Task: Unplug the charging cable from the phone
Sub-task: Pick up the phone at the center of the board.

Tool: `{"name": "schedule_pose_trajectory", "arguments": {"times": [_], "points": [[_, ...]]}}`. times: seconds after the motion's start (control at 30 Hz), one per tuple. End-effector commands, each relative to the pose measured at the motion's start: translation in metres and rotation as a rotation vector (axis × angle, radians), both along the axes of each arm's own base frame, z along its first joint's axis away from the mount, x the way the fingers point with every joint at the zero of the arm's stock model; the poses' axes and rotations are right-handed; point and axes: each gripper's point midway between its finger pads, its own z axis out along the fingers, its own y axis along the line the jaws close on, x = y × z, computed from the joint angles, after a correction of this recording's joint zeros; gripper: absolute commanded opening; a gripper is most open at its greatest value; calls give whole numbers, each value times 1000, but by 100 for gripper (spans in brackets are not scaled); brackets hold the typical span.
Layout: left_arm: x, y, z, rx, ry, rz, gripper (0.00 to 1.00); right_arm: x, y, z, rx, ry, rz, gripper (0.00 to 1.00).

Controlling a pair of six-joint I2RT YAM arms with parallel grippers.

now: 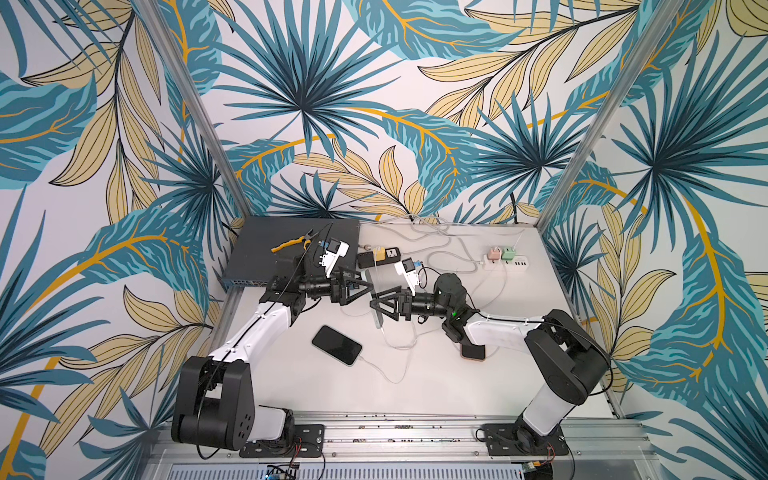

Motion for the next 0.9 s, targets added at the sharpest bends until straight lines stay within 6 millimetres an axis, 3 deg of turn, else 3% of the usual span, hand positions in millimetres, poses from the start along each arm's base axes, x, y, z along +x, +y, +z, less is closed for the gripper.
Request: {"name": "schedule_pose_trajectory", "arguments": {"times": [0.0,0.3,0.67,0.87], "points": [[-8,-6,2,-27,-6,-50,100,-12,-1,14,74,-42,60,54],[-19,-14,6,-56,4,-116,100,-16,-1,14,95,-45,83,54],[-21,-14,9,-62,-8,-122,81,-16,-2,11,88,-42,82,56],[-19,-13,10,-63,-16,-109,65,-12,-4,7,51,-55,45,69]]}}
